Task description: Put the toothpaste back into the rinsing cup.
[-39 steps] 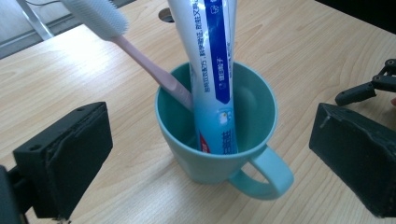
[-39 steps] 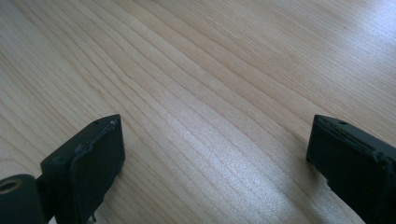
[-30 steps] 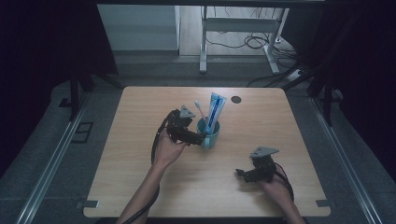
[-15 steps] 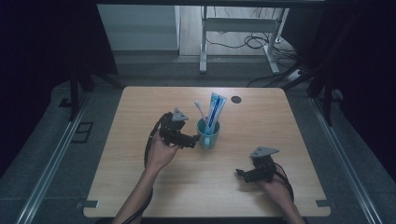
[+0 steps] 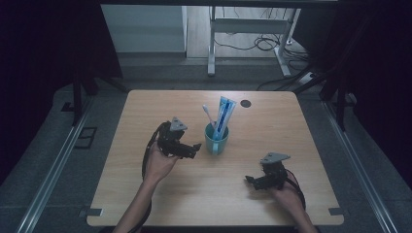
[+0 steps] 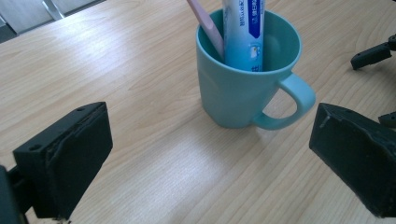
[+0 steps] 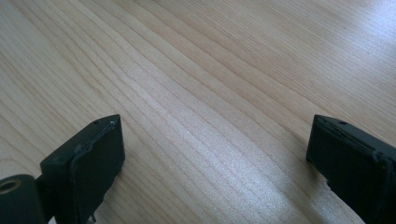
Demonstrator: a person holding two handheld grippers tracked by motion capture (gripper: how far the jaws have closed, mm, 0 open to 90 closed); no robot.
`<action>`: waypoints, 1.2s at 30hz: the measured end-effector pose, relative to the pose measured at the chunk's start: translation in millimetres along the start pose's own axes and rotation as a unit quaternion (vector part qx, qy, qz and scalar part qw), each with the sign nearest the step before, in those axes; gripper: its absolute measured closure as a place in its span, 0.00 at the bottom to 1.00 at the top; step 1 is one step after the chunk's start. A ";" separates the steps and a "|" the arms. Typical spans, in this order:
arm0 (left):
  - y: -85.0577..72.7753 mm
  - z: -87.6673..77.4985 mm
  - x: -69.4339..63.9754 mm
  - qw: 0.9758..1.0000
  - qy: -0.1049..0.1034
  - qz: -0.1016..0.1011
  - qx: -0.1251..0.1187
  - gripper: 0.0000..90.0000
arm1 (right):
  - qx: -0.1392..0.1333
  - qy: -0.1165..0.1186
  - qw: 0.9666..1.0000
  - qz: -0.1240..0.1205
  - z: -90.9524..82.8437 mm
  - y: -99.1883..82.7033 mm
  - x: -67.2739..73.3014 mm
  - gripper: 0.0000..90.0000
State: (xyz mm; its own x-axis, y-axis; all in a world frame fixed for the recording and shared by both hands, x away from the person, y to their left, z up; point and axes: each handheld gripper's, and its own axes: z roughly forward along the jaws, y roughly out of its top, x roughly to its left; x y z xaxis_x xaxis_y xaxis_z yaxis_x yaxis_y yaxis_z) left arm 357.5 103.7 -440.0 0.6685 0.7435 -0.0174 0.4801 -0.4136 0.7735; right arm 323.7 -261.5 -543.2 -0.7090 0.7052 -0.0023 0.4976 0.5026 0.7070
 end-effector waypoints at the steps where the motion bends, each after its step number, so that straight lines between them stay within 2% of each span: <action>1: -1.3 -1.5 0.7 1.000 -0.001 -0.001 -0.001 0.00 | 0.000 0.000 1.000 0.000 0.0 0.0 0.0 0.04; 16: -24.9 -16.6 8.4 1.000 0.006 -0.012 0.000 0.00 | 0.000 0.000 1.000 0.001 0.0 0.0 0.1 0.04; 36: -59.9 -28.3 11.8 1.000 0.009 -0.030 0.003 0.00 | -0.001 -0.001 1.000 0.002 0.1 0.0 0.3 0.04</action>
State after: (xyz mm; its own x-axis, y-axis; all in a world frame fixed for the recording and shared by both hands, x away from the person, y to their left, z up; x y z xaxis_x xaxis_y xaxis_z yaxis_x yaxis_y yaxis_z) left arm 320.5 152.2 -468.6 0.6282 0.7762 -0.0529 0.5227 -0.3707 0.7677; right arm 323.6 -261.2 -543.2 -0.7064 0.7078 -0.0016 0.4992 0.4999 0.7077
